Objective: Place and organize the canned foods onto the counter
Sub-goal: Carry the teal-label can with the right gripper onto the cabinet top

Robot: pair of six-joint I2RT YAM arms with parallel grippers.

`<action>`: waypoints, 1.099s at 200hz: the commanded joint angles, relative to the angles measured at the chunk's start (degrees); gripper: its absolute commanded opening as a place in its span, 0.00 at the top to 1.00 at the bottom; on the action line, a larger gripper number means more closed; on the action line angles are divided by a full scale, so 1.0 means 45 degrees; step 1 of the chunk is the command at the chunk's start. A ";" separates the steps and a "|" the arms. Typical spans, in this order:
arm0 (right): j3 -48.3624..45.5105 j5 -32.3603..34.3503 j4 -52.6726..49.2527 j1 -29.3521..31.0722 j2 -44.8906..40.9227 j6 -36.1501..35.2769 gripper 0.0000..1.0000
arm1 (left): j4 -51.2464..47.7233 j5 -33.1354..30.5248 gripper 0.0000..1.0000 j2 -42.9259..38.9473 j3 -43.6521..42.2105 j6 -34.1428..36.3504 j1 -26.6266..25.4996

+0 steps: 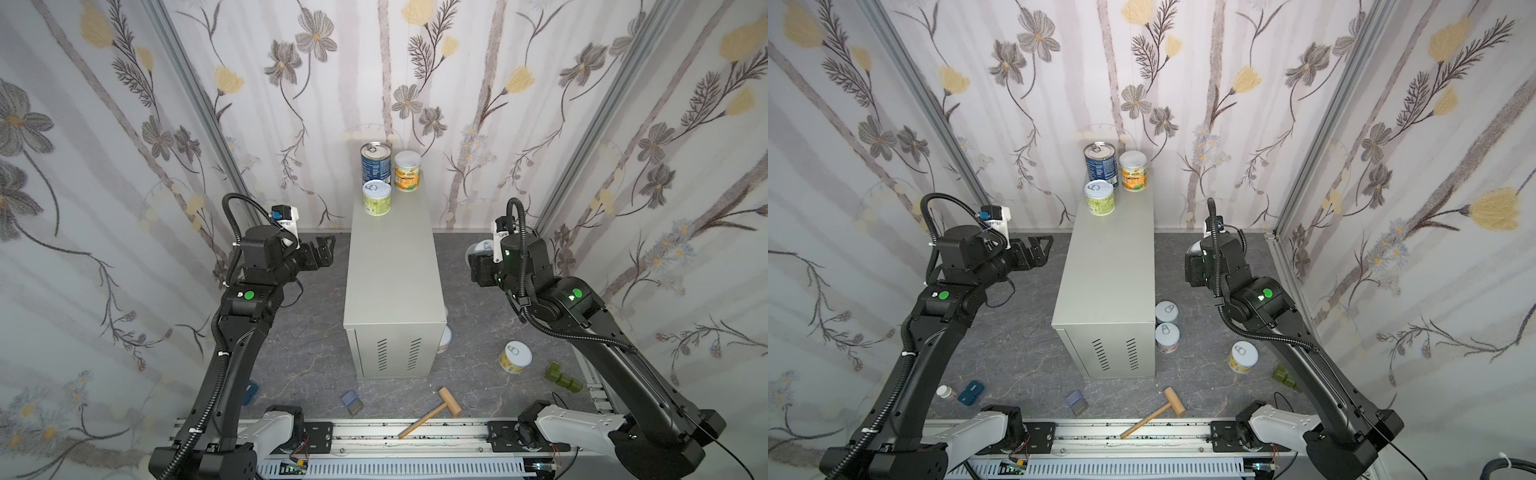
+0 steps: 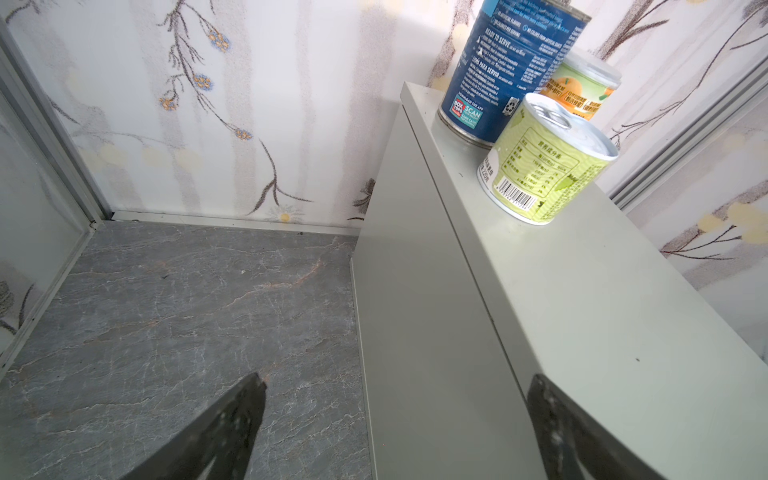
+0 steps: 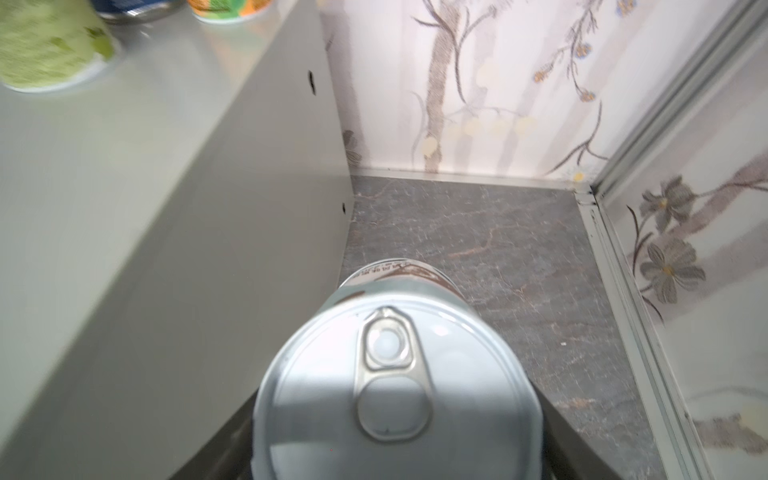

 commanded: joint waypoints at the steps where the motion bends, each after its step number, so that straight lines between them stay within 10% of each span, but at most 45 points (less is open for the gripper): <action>1: 0.0940 -0.1662 0.0580 0.0005 0.0107 -0.1649 0.63 | 0.0410 0.0069 0.00 -0.0044 -0.0043 -0.0059 0.0063; 68: 0.3014 -0.5514 0.0819 0.0245 0.1003 -0.2153 0.60 | 0.0396 0.0064 0.00 -0.0083 -0.0038 -0.0041 0.0102; 142: 0.5442 -0.5261 -0.0197 0.0789 0.3580 -0.2095 0.56 | 0.0457 0.0108 0.00 -0.0161 -0.0097 -0.0079 0.0120; 220: 0.8085 -0.4499 -0.2102 0.1401 0.5978 -0.2384 0.32 | 0.0437 0.0049 0.00 -0.0279 -0.0116 -0.0003 0.0141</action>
